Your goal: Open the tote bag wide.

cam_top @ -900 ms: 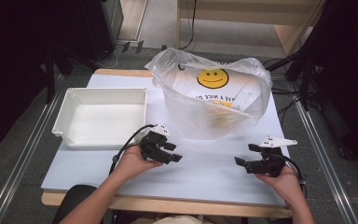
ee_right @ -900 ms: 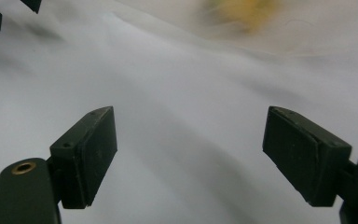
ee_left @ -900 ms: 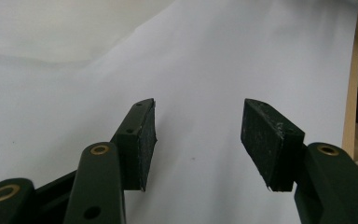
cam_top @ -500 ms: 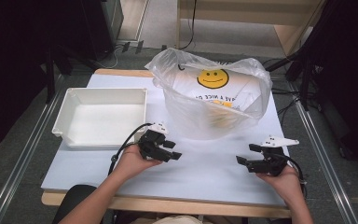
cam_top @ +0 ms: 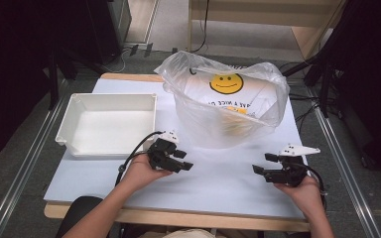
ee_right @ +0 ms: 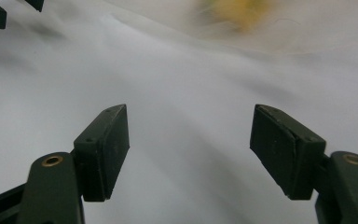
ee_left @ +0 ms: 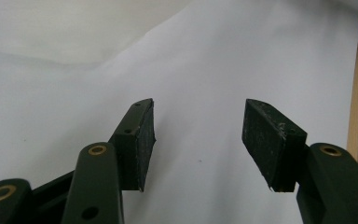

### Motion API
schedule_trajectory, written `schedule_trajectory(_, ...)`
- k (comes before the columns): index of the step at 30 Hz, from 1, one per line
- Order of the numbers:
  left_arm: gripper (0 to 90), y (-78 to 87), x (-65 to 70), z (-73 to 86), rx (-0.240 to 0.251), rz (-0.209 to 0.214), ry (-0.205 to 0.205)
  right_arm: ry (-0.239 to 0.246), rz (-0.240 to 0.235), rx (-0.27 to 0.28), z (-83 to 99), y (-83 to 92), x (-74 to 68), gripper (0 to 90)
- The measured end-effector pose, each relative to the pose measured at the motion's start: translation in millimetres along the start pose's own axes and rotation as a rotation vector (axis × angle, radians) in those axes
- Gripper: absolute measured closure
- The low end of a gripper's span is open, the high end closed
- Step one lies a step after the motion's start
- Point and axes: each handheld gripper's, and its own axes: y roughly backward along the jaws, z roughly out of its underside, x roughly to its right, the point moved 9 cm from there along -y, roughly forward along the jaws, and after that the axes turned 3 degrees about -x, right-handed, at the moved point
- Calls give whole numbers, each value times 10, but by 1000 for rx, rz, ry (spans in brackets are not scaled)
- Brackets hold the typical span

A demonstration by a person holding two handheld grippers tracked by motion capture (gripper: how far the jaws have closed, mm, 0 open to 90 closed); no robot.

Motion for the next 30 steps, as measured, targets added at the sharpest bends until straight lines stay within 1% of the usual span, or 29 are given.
schedule_trajectory(2,445,1,5,-4,4,7,1,-2,-1,1,0,3,4,305)
schedule_trajectory(6,446,9,-5,-5,4,4,7,0,-1,6,-2,17,17,321)
schedule_trajectory(8,464,8,-8,-9,9,5,12,-4,-6,7,-2,26,17,327)
schedule_trajectory(9,471,6,-9,-15,15,8,22,-4,-4,4,3,35,27,333)
schedule_trajectory(12,471,6,-8,-14,12,10,22,-8,-8,11,-3,45,33,344)
schedule_trajectory(14,471,5,-6,-16,10,11,19,-9,-5,15,-8,57,41,351)
schedule_trajectory(15,474,9,-3,-15,1,8,13,-7,-6,15,-10,64,47,355)
schedule_trajectory(17,477,11,0,-20,2,7,7,-5,-5,18,-14,68,53,364)
schedule_trajectory(18,490,22,11,-23,0,3,4,-6,-4,18,-15,75,63,372)
schedule_trajectory(19,522,34,32,-35,5,11,-7,-14,0,24,-19,101,91,403)
schedule_trajectory(20,527,34,32,-35,5,11,-7,-14,0,24,-19,101,91,403)
schedule_trajectory(21,527,38,47,-43,6,20,-7,-13,2,28,-23,114,103,412)
schedule_trajectory(22,550,45,51,-46,0,19,-7,-17,12,41,-41,155,142,447)
schedule_trajectory(24,553,57,60,-66,4,25,-7,-14,15,44,-48,166,154,449)
schedule_trajectory(25,559,70,61,-78,3,25,-6,-13,14,43,-57,182,171,456)
schedule_trajectory(26,570,97,66,-107,8,31,-5,-38,-10,23,-67,192,201,457)
schedule_trajectory(27,572,97,66,-107,8,31,-5,-38,-10,23,-67,192,201,457)
schedule_trajectory(28,572,113,69,-133,18,32,-9,-51,-26,10,-65,195,211,463)
schedule_trajectory(29,577,122,71,-147,22,37,-9,-62,-34,-1,-69,194,237,466)
schedule_trajectory(30,584,143,70,-164,21,48,-9,-64,-33,1,-79,195,251,475)
